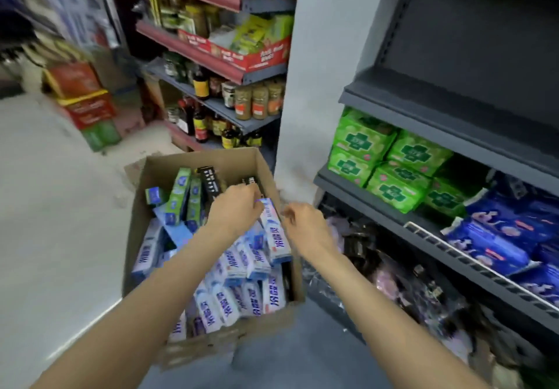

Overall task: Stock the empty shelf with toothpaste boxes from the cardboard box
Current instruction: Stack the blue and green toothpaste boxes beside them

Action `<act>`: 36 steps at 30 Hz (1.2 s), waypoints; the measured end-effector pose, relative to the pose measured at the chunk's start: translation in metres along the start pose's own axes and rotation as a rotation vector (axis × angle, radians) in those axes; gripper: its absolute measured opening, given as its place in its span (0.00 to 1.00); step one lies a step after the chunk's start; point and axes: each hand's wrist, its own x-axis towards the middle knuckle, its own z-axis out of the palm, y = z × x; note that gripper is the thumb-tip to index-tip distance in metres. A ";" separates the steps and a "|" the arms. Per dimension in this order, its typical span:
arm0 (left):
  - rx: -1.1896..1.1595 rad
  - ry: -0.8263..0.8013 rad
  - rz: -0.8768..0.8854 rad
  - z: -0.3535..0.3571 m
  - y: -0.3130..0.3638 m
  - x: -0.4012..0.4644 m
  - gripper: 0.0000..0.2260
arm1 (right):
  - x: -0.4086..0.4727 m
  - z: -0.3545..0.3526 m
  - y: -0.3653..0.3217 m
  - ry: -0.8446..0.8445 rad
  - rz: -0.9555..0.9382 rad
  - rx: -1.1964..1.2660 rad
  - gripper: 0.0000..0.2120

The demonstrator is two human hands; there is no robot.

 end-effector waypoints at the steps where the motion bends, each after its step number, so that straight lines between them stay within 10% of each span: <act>1: 0.013 -0.027 -0.020 0.000 -0.025 0.004 0.09 | 0.009 0.018 -0.015 -0.021 0.008 0.020 0.13; 11: 0.117 -0.219 -0.146 0.002 -0.200 0.066 0.26 | 0.094 0.165 -0.104 -0.165 0.192 0.156 0.18; 25: 0.019 -0.410 -0.125 0.011 -0.238 0.081 0.34 | 0.145 0.228 -0.126 -0.292 0.290 -0.325 0.21; 29: 0.276 -0.179 0.240 0.007 -0.230 0.071 0.19 | 0.143 0.207 -0.116 -0.236 0.379 -0.007 0.16; 36: 0.823 -0.581 0.696 0.026 -0.226 0.060 0.20 | 0.100 0.160 -0.086 -0.034 0.548 0.373 0.13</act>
